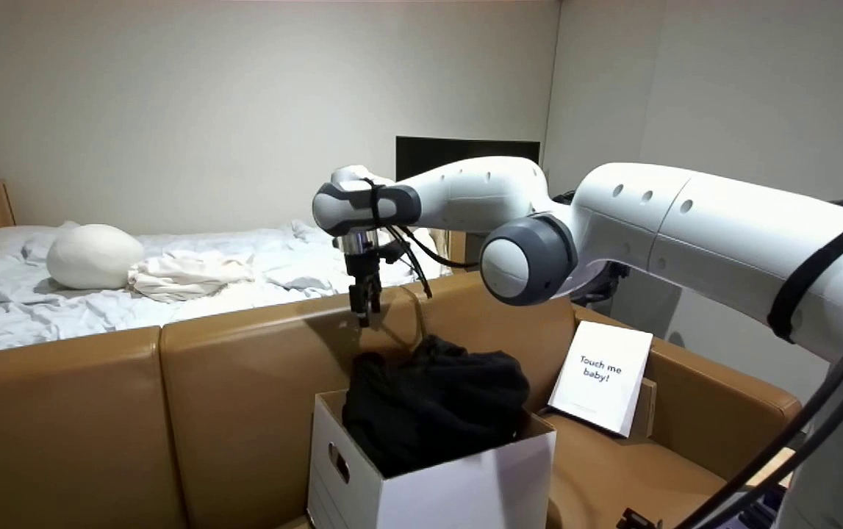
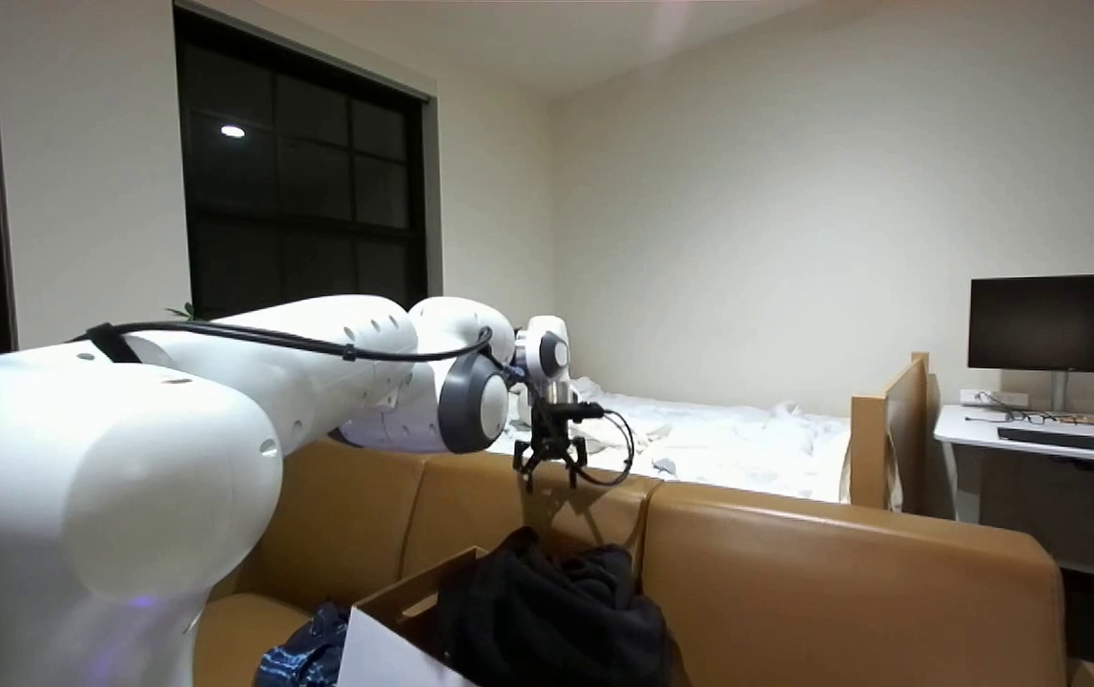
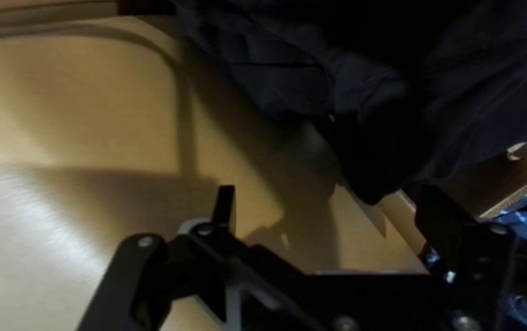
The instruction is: Put the black jersey in the box
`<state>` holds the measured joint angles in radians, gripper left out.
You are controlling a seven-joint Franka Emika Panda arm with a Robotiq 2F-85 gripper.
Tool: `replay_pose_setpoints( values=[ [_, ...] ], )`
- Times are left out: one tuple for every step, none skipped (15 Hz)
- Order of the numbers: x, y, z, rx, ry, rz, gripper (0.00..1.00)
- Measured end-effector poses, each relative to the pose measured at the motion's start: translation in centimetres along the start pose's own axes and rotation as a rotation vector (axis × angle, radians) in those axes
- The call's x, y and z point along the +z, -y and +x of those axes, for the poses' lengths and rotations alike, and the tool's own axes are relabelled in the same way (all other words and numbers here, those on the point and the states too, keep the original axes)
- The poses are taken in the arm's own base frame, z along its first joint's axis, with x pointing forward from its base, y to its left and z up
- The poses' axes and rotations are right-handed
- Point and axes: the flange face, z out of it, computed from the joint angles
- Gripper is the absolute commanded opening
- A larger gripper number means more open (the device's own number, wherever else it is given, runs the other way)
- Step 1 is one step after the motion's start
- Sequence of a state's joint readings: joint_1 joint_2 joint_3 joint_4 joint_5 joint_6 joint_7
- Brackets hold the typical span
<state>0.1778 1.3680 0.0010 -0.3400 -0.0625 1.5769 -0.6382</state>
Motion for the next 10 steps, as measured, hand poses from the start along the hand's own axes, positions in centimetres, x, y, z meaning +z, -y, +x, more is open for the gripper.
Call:
replay_pose_setpoints(
  values=[
    [-2.6,-0.4,-0.3,0.033,-0.019,-0.035,1.00],
    [-5.2,-0.9,-0.8,0.073,-0.043,-0.063,1.00],
    [-7.7,-1.4,-1.4,0.114,-0.070,-0.084,1.00],
    [-10.1,-1.9,-2.1,0.157,-0.099,-0.102,1.00],
    [-12.4,-2.6,-3.1,0.198,-0.129,-0.118,1.00],
    [-14.6,-3.4,-4.0,0.236,-0.162,-0.137,1.00],
    [-16.6,-4.4,-5.1,0.270,-0.199,-0.158,1.00],
    [-18.4,-5.4,-6.3,0.303,-0.237,-0.180,1.00],
    [-20.2,-6.5,-7.5,0.338,-0.276,-0.204,1.00],
    [-21.7,-7.8,-8.9,0.373,-0.315,-0.229,1.00]
  ],
)
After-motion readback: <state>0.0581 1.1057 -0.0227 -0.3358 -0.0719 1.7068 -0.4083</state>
